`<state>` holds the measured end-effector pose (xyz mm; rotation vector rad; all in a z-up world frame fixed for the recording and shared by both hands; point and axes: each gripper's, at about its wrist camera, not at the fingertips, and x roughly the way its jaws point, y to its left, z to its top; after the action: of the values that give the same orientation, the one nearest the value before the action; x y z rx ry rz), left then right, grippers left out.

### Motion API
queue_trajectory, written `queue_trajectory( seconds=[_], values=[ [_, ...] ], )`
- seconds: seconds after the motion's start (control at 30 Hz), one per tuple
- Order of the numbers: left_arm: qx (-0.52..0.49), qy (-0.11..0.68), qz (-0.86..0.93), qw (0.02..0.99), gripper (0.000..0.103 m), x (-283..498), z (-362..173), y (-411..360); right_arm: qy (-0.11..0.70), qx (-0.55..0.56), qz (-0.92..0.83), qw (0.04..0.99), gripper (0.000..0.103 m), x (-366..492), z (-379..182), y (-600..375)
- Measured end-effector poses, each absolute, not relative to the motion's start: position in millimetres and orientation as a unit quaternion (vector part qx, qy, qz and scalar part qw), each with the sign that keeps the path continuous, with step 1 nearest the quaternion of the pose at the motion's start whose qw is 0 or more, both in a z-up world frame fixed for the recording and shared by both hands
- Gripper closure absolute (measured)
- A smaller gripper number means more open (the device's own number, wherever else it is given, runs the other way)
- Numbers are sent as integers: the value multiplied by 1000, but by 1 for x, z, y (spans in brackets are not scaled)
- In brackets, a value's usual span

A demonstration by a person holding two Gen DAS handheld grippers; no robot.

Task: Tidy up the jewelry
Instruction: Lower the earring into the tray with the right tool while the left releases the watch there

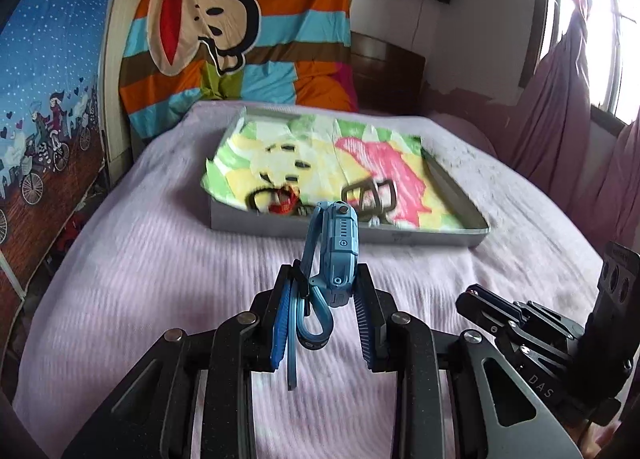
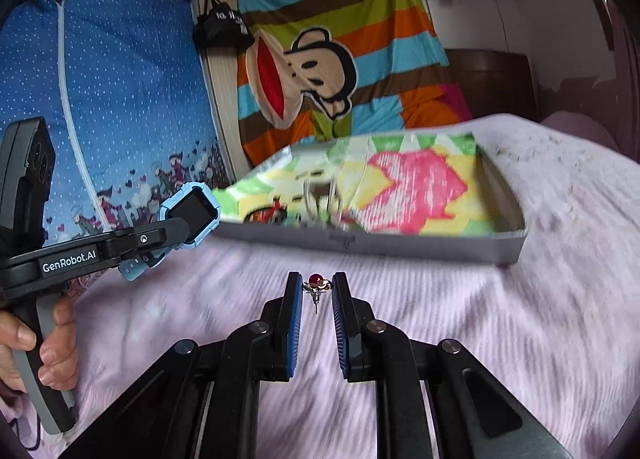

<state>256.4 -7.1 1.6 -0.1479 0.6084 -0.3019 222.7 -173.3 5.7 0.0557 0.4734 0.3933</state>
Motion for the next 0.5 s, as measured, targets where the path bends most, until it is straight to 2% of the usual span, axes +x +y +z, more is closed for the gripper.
queue_trajectory(
  seconds=[0.3,0.4,0.5],
  values=[
    [-85,255,-107,957,78,297,34,-9,212,42,174,961,89,283,20,-182],
    [-85,267,-102,954,78,319,36,-12,224,56,166,959,89,301,13,-185],
    [-86,312,-100,941,78,346,26,-18,240,87,163,953,89,310,-1,-194]
  ],
)
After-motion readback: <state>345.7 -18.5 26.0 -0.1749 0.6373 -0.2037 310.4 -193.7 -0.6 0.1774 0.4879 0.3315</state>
